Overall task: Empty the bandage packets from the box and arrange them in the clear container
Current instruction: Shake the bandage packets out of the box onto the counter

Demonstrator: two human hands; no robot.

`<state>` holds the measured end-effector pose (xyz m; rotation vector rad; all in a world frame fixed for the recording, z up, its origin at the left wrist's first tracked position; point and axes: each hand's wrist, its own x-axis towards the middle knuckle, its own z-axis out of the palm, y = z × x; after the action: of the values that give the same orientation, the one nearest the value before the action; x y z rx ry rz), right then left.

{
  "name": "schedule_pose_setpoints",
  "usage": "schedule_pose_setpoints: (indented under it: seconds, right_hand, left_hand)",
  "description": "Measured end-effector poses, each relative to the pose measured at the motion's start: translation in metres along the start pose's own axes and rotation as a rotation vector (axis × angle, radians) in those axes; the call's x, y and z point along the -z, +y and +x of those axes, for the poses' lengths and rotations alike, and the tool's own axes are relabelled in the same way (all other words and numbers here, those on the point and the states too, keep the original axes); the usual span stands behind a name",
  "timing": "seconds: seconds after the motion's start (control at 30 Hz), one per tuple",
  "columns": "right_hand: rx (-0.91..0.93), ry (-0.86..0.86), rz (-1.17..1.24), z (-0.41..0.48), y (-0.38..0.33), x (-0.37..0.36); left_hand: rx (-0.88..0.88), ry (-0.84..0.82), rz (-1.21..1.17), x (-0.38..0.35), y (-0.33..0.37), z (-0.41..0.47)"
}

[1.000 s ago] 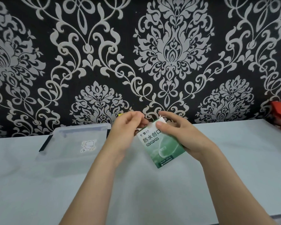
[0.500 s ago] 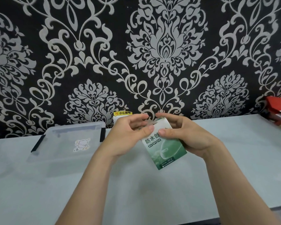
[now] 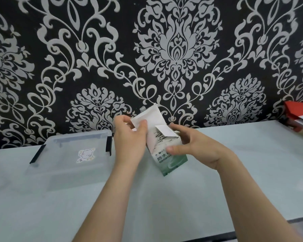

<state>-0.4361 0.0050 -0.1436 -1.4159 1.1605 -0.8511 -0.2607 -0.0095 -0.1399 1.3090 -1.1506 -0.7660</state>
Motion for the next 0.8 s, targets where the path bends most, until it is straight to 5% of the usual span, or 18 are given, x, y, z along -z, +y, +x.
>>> schedule_pose_setpoints:
  seconds: [0.1, 0.23, 0.4, 0.5, 0.6, 0.8]
  right_hand:
    - [-0.022, 0.094, -0.022, 0.000, 0.002, 0.001]
    - [-0.012, 0.249, -0.091, 0.002, -0.001, -0.005]
    - [0.166, 0.765, -0.149, 0.019, 0.001, -0.028]
    - [0.151, 0.769, -0.440, 0.024, 0.002, -0.032]
    - [0.135, 0.742, -0.507, 0.025, 0.001, -0.034]
    - [0.119, 0.583, -0.663, 0.023, 0.000, -0.034]
  left_hand:
    - [-0.049, 0.027, 0.093, 0.000, -0.003, 0.003]
    - [-0.003, 0.037, -0.091, -0.003, 0.000, 0.001]
    - [-0.244, -0.079, 0.404, 0.002, 0.006, -0.009]
    - [-0.197, -0.230, 0.760, 0.003, 0.007, -0.015]
    - [-0.121, -0.295, 0.847, 0.006, 0.012, -0.019]
    - [0.042, -0.159, 0.348, 0.013, 0.004, -0.014]
